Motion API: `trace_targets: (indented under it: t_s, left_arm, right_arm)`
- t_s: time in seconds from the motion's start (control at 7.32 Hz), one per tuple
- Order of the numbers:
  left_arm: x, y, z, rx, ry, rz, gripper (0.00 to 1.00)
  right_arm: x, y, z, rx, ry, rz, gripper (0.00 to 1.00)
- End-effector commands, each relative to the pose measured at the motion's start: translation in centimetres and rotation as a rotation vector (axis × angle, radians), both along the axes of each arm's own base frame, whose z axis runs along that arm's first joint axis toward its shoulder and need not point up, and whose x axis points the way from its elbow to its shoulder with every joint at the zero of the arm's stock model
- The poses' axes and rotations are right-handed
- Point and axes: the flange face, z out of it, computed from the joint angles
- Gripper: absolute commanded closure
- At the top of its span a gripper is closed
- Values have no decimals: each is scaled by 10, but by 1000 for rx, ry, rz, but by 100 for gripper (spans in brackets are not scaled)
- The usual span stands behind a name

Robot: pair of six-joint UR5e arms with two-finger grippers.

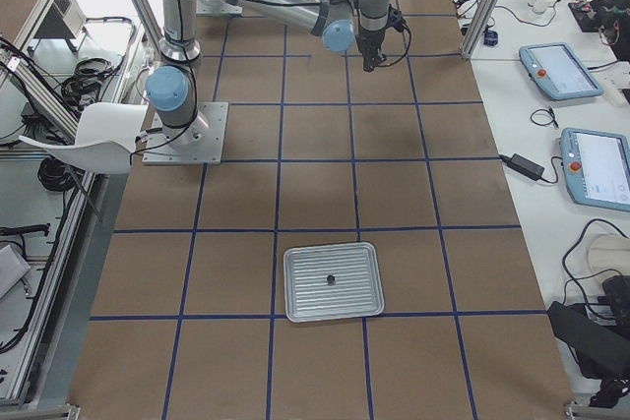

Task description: Place bearing gear from tray to pile

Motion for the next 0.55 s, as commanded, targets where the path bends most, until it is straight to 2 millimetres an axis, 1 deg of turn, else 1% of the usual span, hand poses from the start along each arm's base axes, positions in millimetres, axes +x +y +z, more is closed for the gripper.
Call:
trace_targets:
  t_s: [0.0, 0.14, 0.27, 0.41]
  left_arm:
    - [0, 0, 0, 0, 0, 1, 0]
    - [-1, 0, 0, 0, 0, 0, 0]
    - [-1, 0, 0, 0, -1, 0, 0]
    - [-1, 0, 0, 0, 0, 0, 0]
  right_arm:
    - [125, 36, -47, -6, -31, -141, 80]
    - [134, 42, -61, 16, -22, -139, 80]
    - [134, 51, -74, 40, -8, -109, 75]
    - [132, 60, -85, 61, 0, -106, 43]
